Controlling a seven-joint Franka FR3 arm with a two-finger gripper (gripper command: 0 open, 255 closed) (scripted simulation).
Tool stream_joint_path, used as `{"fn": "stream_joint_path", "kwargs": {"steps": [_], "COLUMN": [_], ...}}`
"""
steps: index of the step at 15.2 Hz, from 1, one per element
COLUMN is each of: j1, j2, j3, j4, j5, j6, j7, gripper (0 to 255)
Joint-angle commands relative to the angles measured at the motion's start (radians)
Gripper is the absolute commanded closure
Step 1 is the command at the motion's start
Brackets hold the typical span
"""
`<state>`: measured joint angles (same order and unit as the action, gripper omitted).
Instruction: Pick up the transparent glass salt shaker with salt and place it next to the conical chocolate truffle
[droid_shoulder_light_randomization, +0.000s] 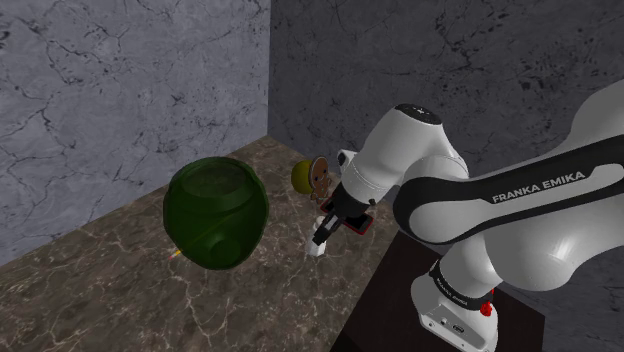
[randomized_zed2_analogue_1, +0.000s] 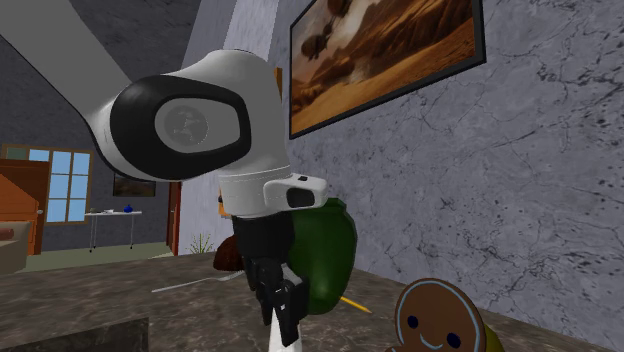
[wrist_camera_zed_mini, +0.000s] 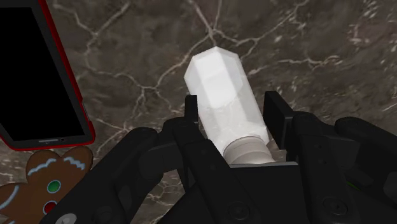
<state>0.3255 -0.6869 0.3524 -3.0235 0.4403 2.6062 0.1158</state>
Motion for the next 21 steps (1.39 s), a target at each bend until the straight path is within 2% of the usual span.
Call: {"fn": "stream_joint_path", "kwargs": {"steps": [1,5,21], "j1": [0.0,0.0,-0.044], "j2": [0.0,0.0,-0.191], "j3": [0.0,0.0,-0.045], "j4": [0.0,0.0,0.131], "j5": [0.0,0.0,-0.085], "j6": [0.0,0.0,-0.319], "j7": [0.0,0.0,0.032], "gripper": [255,255,255]}}
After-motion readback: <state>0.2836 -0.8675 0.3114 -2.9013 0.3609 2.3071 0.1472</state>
